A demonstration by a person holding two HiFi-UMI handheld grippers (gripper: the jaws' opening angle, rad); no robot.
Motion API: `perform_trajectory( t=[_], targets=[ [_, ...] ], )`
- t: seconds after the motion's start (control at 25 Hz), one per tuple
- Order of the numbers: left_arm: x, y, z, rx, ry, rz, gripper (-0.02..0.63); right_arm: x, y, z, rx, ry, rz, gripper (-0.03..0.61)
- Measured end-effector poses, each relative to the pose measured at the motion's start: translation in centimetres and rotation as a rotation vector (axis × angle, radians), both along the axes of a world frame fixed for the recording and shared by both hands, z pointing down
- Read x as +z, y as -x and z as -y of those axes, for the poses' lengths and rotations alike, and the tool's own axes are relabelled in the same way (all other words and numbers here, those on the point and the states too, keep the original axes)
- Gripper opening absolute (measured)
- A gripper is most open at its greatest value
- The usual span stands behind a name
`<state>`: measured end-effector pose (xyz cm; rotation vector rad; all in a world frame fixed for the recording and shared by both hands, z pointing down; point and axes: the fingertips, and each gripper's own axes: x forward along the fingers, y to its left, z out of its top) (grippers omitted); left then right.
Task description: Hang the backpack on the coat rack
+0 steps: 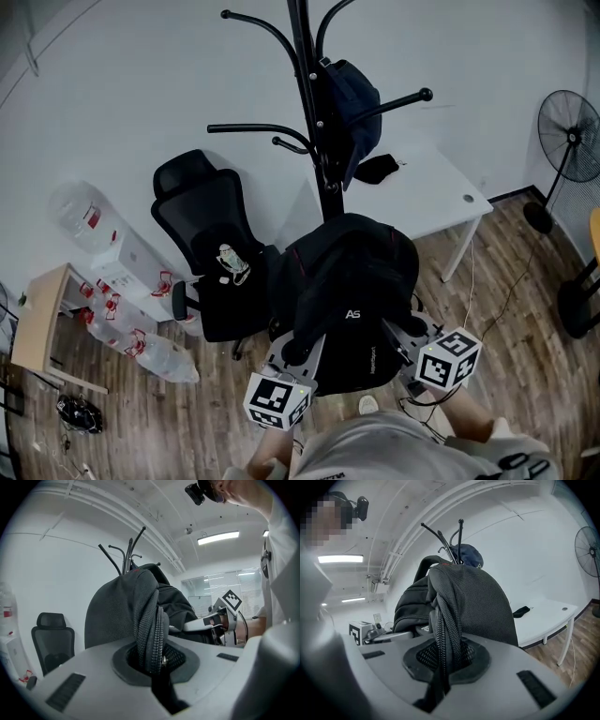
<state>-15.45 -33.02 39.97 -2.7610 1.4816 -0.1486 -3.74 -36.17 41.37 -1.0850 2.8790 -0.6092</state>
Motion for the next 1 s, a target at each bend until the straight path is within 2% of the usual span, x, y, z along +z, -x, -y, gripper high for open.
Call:
perform_trajectory(
  t=[0.48, 1.0],
  targets=[
    [-2.1, 0.3, 5.2, -0.046, -0.045, 0.001, 0.029, -2.1, 0.5, 5.9, -0.025, -0.033, 0.018, 0.034],
    [-1.3, 2.3, 10.5, -0.098, -0.013, -0.019, 0.029, -1.6, 2.2, 10.4, -0.057, -0.008, 0.020, 0.034]
  ],
)
